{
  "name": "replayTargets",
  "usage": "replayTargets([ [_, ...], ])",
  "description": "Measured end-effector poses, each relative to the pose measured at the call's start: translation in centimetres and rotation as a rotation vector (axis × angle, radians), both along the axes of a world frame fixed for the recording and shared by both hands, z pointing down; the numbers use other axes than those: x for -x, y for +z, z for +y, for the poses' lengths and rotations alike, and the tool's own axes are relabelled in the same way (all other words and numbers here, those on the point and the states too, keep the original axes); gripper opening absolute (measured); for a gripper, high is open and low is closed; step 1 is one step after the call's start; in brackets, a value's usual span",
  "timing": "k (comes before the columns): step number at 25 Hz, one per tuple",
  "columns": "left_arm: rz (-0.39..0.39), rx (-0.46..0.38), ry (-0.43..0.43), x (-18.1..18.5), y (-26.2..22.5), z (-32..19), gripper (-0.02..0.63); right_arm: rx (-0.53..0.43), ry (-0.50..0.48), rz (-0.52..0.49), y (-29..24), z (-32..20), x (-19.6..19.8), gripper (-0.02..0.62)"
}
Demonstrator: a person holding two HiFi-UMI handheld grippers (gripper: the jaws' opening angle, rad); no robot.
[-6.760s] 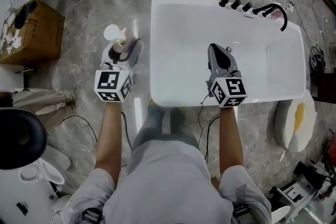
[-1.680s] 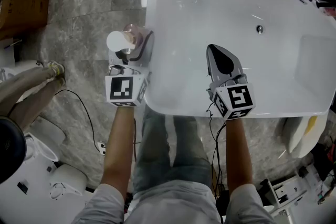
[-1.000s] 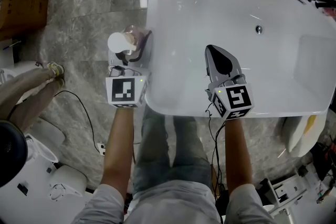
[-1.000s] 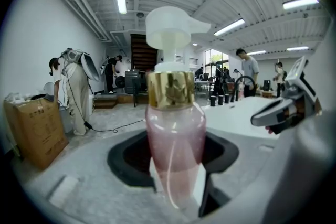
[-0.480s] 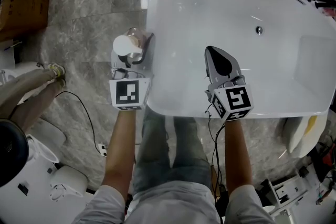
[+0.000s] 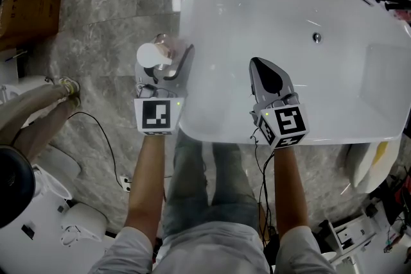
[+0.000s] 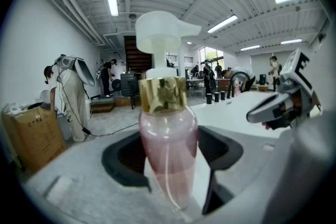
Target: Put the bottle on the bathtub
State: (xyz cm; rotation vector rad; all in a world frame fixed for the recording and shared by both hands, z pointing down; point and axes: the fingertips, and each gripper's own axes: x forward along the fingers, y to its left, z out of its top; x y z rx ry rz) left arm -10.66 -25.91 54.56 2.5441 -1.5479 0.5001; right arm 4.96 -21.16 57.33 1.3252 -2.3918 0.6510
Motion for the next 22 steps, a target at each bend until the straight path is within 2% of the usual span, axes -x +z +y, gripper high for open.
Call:
replayTargets([
  [10, 0.01, -0.003, -0.007, 0.3, 0.0, -0.1, 0.293, 0.005, -0.005, 0.002, 0.3, 0.1, 0.1, 0.003],
  [12, 0.009, -0.011, -0.012, 0.5, -0.3, -0.1, 0.286, 0.005, -0.004, 0.003, 0.2, 0.2, 0.1, 0.003],
  [15, 0.009, -0.02, -0.02, 0.8, -0.8, -0.1, 0.229, 0.007, -0.001, 0.005, 0.1, 0.2, 0.2, 0.003],
  [22, 0.0, -0.014, -0.009, 0.4, -1.0, 0.1, 0.227, 0.004, 0.002, 0.002, -0.6, 0.2, 0.2, 0.003],
])
